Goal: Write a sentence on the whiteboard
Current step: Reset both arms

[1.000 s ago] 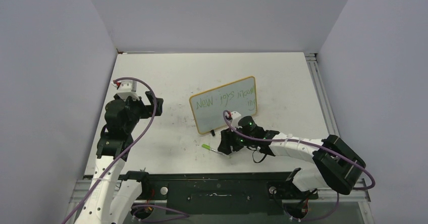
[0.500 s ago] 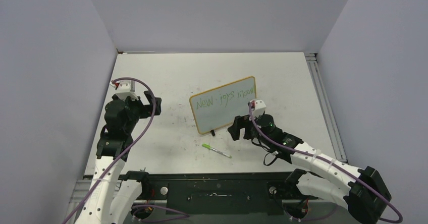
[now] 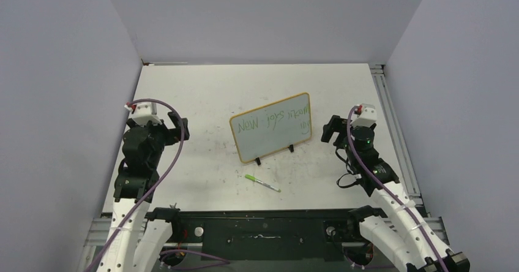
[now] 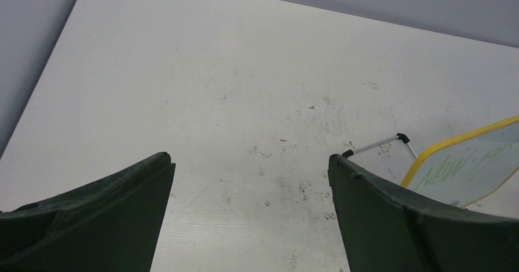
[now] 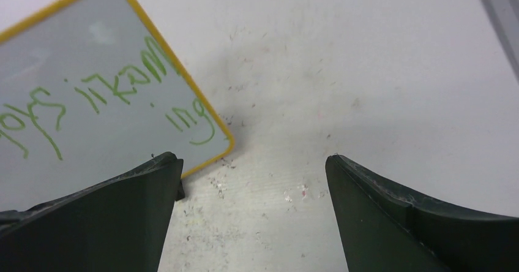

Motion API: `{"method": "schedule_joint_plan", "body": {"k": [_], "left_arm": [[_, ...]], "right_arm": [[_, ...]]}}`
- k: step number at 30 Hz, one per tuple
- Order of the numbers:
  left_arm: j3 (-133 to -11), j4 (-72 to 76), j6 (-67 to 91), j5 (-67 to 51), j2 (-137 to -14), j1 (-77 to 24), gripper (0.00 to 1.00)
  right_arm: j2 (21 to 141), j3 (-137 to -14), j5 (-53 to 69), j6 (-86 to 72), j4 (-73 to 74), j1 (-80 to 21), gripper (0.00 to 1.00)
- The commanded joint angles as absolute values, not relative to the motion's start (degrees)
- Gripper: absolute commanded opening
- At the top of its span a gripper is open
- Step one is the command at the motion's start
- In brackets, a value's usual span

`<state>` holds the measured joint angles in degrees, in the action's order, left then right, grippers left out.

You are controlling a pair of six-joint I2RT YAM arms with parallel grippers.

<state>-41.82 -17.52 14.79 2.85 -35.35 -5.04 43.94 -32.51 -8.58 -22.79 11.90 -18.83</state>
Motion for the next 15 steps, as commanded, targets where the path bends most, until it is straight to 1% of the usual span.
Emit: {"method": "schedule_joint_plan", "body": {"k": [1,7,15], "left_arm": [[-44.07,-19.04,15.12,8.33,-34.04,-4.91,0.96],[-43.37,-18.81,14.73,9.66,-32.09,-5.01,0.96],[-43.41,-19.22,13.80,7.54,-31.73,-5.00,0.96]], "right_arm": [[40.17,-36.06,-14.19,-18.98,9.91,-17.74,0.90],[35.96,-34.38,-17.32,-17.89,7.75,-17.75,0.90],[35.34,-34.74,-18.00,-17.75,7.77,-17.78,0.90]]}}
